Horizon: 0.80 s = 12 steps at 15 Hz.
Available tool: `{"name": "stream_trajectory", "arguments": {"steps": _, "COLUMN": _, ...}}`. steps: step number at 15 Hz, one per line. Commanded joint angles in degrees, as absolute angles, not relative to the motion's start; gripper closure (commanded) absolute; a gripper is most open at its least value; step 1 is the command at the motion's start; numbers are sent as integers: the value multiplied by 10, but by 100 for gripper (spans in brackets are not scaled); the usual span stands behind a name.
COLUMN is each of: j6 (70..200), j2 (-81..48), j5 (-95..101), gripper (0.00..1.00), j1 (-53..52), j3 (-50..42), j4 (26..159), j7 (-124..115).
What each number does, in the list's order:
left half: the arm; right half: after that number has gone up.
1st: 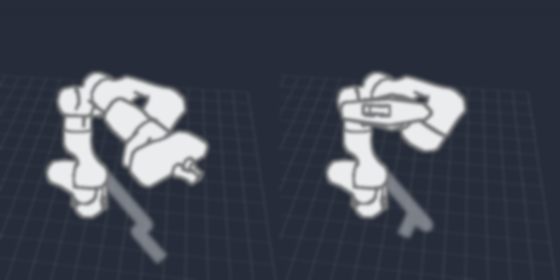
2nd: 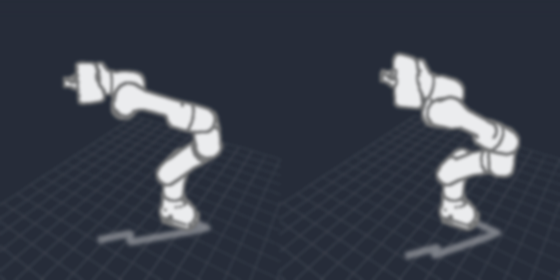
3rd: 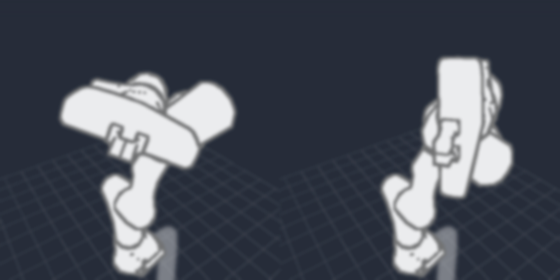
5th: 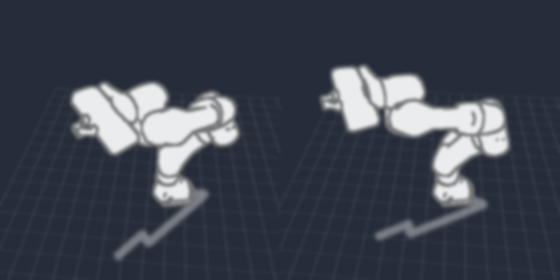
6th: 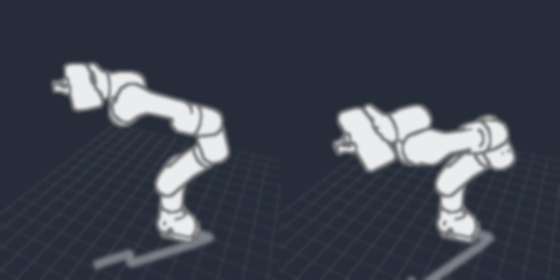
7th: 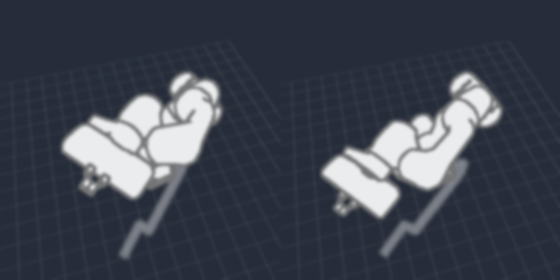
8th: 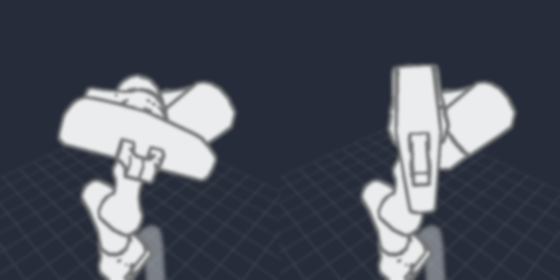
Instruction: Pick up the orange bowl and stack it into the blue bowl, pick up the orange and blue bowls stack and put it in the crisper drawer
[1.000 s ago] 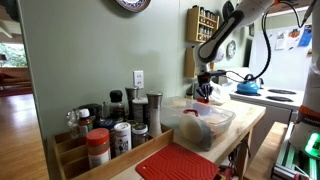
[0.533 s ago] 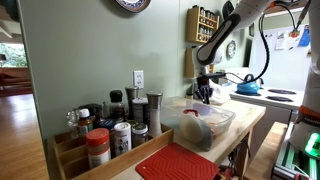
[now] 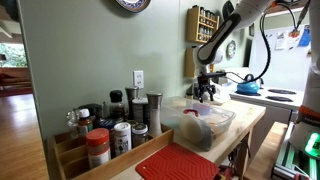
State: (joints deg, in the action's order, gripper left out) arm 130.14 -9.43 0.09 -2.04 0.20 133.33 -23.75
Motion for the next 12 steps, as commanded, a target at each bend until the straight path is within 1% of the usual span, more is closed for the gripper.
{"name": "stream_trajectory", "arguments": {"steps": 1, "j6": 1312, "j2": -103, "j5": -1, "gripper": 0, "j1": -19, "j3": -9, "j4": 1343, "j7": -240}}
{"name": "stream_trajectory", "arguments": {"steps": 2, "j6": 1314, "j2": -109, "j5": -4, "gripper": 0, "j1": -18, "j3": -10, "j4": 1342, "j7": -237}}
{"name": "stream_trajectory", "arguments": {"steps": 3, "j6": 1315, "j2": -113, "j5": -7, "gripper": 7, "j1": -18, "j3": -11, "j4": 1342, "j7": -234}}
{"name": "stream_trajectory", "arguments": {"steps": 4, "j6": 1315, "j2": -117, "j5": -9, "gripper": 26, "j1": -17, "j3": -11, "j4": 1341, "j7": -231}}
{"name": "stream_trajectory", "arguments": {"steps": 6, "j6": 1313, "j2": -123, "j5": -15, "gripper": 40, "j1": -17, "j3": -10, "j4": 1339, "j7": -223}}
{"name": "stream_trajectory", "arguments": {"steps": 7, "j6": 1312, "j2": -126, "j5": -17, "gripper": 50, "j1": -17, "j3": -10, "j4": 1339, "j7": -221}}
{"name": "stream_trajectory", "arguments": {"steps": 11, "j6": 1311, "j2": -135, "j5": -27, "gripper": 79, "j1": -18, "j3": -7, "j4": 1336, "j7": -206}}
{"name": "stream_trajectory", "arguments": {"steps": 12, "j6": 1310, "j2": -137, "j5": -31, "gripper": 88, "j1": -17, "j3": -6, "j4": 1335, "j7": -201}}
